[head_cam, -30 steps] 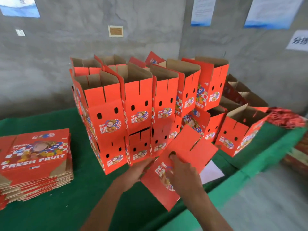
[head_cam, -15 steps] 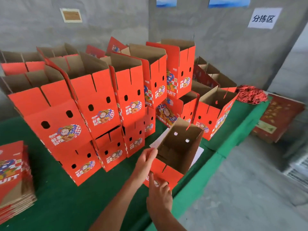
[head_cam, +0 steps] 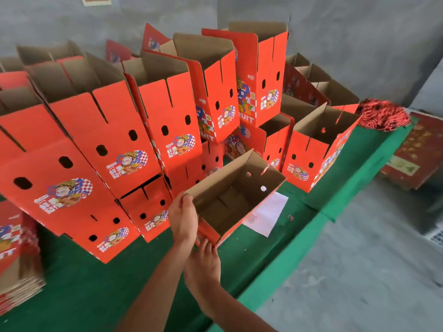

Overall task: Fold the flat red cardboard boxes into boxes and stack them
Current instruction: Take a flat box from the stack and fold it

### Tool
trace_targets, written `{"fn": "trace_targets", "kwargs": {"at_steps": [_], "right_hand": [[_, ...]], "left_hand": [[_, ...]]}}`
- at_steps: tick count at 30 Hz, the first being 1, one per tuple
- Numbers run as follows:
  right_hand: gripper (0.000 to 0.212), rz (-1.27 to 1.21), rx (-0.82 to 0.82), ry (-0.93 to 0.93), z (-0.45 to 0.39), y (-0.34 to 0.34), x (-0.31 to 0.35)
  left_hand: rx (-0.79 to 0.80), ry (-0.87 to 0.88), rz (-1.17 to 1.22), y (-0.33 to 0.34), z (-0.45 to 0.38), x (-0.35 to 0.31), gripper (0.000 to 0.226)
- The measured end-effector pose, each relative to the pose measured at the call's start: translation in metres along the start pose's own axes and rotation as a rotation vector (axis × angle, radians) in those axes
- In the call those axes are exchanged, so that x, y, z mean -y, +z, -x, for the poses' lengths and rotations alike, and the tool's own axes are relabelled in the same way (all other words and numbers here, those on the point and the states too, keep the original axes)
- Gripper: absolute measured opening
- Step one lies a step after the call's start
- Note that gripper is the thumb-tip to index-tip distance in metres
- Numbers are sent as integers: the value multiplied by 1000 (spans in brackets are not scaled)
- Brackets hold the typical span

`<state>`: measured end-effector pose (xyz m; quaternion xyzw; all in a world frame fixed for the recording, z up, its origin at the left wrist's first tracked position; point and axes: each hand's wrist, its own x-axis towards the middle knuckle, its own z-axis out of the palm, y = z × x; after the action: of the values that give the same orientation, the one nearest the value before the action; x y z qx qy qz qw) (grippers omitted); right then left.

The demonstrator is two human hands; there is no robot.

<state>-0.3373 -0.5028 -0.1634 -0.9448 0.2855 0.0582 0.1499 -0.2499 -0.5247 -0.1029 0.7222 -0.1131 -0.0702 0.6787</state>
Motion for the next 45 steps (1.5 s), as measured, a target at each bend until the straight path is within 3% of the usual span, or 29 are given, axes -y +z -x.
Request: {"fn": "trace_targets", "kwargs": {"at_steps": [5,11,15,21,24,27,36,40,45], "right_hand": [[65,120,-159,-55,10,0,-19],[61,190,-202,-21,8,-15,-58],[51,152,-242,32,-9,-26,-103],[49,154,-300,46,-36,-32,-170],[39,130,-325,33,-44,-35,-194],[31,48,-342,40,-43,-33,-206],[54,23,-354,69,-22,-21,-194],[63,34,-283,82,-17,-21,-183],[60,-22,-320,132,-9,-23,-167]], "left_hand": [[-192,-70,56,-17,16,6,32],[-183,-36,113,6,36,-7,23],[-164,-146,72,48,34,-5,28],[9,-114,33,99,44,-1,32],[213,-219,6,115,38,2,30],[363,-330,-17,126,33,9,60],[400,-398,18,126,34,9,69],[444,-429,2,115,36,8,76],[488,-309,-62,95,36,14,65]]}}
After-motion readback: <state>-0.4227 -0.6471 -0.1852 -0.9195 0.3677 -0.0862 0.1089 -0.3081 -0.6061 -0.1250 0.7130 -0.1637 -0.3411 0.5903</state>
